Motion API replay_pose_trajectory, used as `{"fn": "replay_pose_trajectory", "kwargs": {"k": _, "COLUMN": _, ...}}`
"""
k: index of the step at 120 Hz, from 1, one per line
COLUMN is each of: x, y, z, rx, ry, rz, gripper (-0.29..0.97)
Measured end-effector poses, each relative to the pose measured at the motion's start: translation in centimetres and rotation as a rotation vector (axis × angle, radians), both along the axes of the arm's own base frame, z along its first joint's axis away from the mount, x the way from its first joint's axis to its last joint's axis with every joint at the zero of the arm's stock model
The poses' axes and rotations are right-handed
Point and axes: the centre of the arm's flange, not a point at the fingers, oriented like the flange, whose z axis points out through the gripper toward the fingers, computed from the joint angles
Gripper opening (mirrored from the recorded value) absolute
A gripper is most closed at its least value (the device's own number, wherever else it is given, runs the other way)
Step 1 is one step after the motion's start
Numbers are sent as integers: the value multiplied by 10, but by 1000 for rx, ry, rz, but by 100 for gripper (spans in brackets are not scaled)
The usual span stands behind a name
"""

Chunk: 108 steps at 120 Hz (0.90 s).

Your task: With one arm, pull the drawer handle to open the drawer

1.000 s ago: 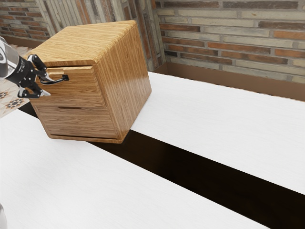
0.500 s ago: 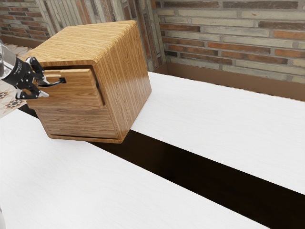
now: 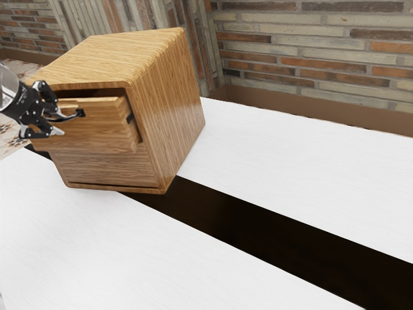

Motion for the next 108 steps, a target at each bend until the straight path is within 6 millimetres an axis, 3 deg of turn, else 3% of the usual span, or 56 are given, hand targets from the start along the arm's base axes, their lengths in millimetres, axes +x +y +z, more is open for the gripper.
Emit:
{"fn": "replay_pose_trajectory", "kwargs": {"k": 70, "x": -12, "y": -9, "z": -1, "rx": 8, "ry": 10, "rz": 20, "gripper": 15}}
{"fn": "replay_pose_trajectory", "kwargs": {"k": 108, "x": -32, "y": -14, "z": 1, "rx": -4, "ry": -2, "rz": 35, "gripper": 16}}
